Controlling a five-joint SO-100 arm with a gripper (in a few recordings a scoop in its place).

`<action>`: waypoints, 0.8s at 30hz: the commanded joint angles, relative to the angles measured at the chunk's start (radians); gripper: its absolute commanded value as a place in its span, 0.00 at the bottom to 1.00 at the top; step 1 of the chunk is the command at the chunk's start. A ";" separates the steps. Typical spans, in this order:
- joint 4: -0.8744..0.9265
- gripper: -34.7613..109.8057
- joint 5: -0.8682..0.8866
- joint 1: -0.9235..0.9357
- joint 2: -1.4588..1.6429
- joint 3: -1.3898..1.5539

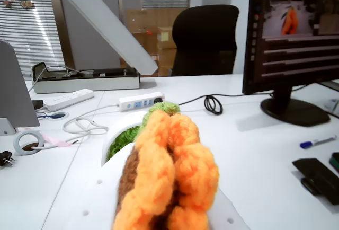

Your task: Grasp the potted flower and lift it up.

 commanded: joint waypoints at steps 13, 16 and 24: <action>0.003 0.24 -0.009 0.003 0.003 -0.002; 0.003 0.24 -0.009 0.003 0.003 -0.002; 0.003 0.24 -0.009 0.002 0.003 -0.002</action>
